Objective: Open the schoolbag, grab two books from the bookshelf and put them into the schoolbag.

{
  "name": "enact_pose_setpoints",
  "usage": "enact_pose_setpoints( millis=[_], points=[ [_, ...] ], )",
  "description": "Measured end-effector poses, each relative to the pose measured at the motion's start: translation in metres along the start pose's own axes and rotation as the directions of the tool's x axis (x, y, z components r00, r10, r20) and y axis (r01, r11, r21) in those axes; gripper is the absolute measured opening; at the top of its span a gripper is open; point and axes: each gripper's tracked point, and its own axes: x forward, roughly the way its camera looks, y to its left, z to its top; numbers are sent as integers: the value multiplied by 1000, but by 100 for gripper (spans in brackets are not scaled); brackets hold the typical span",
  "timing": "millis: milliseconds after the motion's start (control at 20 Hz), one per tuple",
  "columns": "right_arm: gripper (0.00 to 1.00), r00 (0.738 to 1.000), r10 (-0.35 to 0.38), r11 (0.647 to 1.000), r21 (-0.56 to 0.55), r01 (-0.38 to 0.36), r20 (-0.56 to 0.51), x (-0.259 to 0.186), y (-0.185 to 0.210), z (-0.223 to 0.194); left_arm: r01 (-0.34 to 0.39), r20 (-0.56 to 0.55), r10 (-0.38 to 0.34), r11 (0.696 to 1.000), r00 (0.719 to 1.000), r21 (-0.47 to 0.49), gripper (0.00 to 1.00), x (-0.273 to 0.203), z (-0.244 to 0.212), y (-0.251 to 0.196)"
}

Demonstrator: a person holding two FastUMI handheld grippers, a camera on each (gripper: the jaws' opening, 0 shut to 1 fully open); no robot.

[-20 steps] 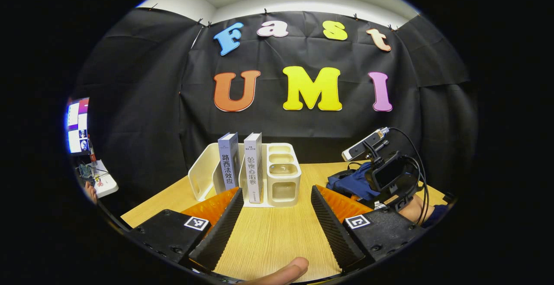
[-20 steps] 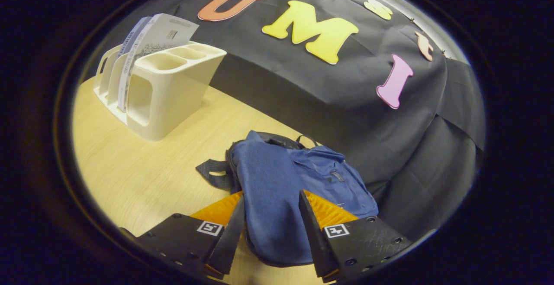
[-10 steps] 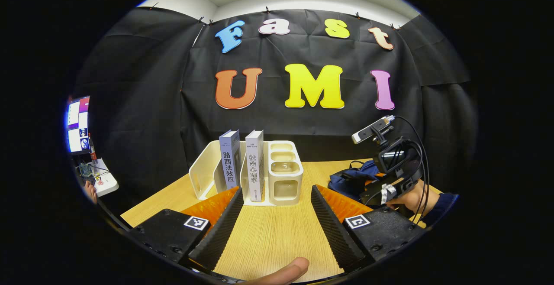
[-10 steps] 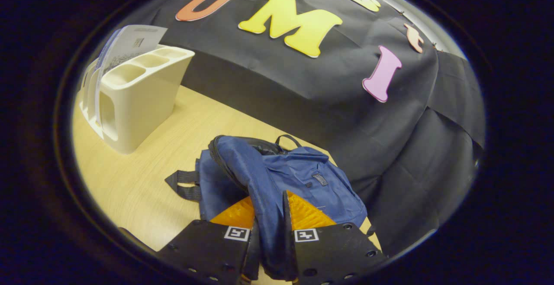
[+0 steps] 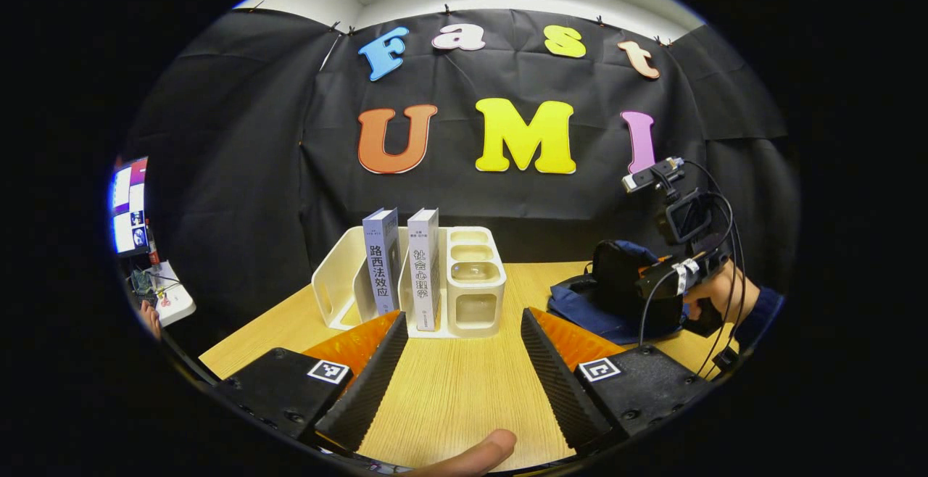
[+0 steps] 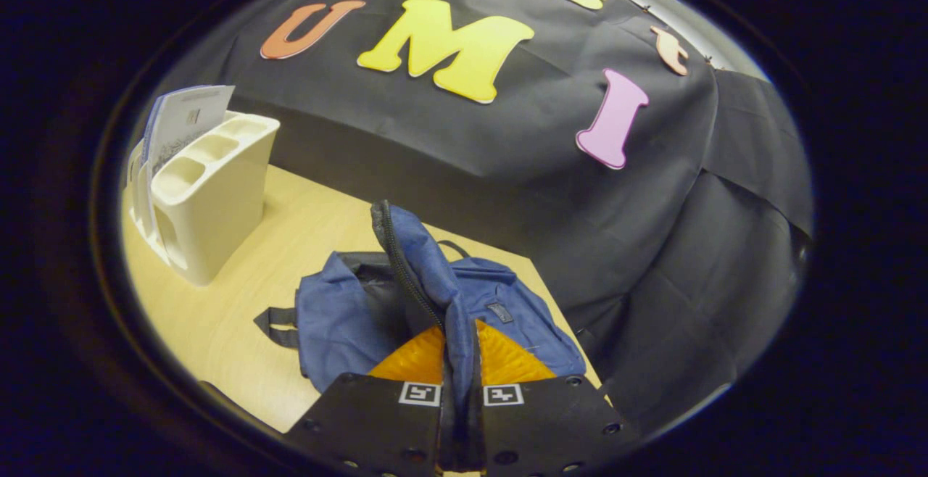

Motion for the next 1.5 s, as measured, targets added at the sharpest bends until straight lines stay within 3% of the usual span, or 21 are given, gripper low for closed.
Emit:
enact_pose_setpoints(
  millis=[400, 1100, 1500],
  points=[
    [6, 998, -42, 998, 43, 40, 47, -5, -50, 30, 22, -3, -21, 999, 1000, 30, 99, 3, -5, -13],
    [6, 997, 16, 992, 124, -25, 76, 26, -124, 48, 49, -70, -50, 999, 996, -16, 99, 52, -9, -7],
    [6, 995, 34, 994, 100, -44, 95, 35, -142, 48, -51, -87, 58, 995, 995, 82, 98, 119, 27, 18]
  ],
)
